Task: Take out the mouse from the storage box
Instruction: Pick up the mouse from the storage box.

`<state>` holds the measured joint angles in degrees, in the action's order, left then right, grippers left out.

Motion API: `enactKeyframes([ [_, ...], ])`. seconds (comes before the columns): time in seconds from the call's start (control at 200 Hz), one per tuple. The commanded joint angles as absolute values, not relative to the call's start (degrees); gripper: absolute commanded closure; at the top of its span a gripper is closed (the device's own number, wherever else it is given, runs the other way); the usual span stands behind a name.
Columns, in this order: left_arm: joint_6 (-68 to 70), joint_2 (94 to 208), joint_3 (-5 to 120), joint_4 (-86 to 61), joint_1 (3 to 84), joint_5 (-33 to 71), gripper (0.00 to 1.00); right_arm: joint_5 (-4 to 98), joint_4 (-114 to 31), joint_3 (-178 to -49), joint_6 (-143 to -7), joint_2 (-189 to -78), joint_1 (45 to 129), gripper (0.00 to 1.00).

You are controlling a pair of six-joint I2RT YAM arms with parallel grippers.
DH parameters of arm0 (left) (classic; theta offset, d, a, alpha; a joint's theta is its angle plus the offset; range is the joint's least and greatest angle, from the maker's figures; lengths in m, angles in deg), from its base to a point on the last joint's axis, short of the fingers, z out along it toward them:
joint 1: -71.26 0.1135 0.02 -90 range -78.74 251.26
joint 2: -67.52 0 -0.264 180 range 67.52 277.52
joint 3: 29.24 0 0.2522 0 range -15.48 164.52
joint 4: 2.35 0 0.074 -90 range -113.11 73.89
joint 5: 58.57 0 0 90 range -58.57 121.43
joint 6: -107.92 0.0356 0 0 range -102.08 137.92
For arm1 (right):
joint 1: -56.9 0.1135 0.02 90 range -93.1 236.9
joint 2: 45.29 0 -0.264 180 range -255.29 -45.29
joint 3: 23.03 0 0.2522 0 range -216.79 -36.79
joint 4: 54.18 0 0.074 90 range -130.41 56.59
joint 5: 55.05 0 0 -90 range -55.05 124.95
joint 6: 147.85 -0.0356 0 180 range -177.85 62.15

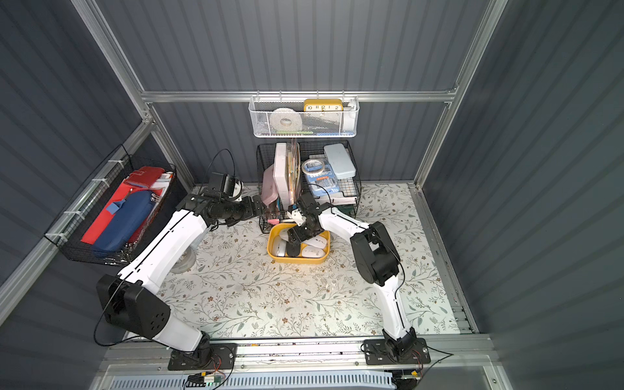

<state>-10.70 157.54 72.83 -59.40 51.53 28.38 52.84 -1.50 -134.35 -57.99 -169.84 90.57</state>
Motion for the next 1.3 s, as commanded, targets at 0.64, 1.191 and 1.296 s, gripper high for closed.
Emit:
enactKeyframes([
  [0.64,-9.20,153.70,73.73,-58.47,51.75,26.99,0.04,40.44,-0.43,-137.46,-59.57,-167.42,97.70,0.14],
  [1.191,-8.48,152.81,73.99,-58.47,51.80,27.08,0.04,46.23,5.69,-149.72,-60.57,-177.95,97.50,0.17],
  [1.296,-8.45,152.59,73.65,-58.39,51.77,26.87,0.04,46.72,5.50,-149.60,-60.79,-178.00,97.50,0.19],
])
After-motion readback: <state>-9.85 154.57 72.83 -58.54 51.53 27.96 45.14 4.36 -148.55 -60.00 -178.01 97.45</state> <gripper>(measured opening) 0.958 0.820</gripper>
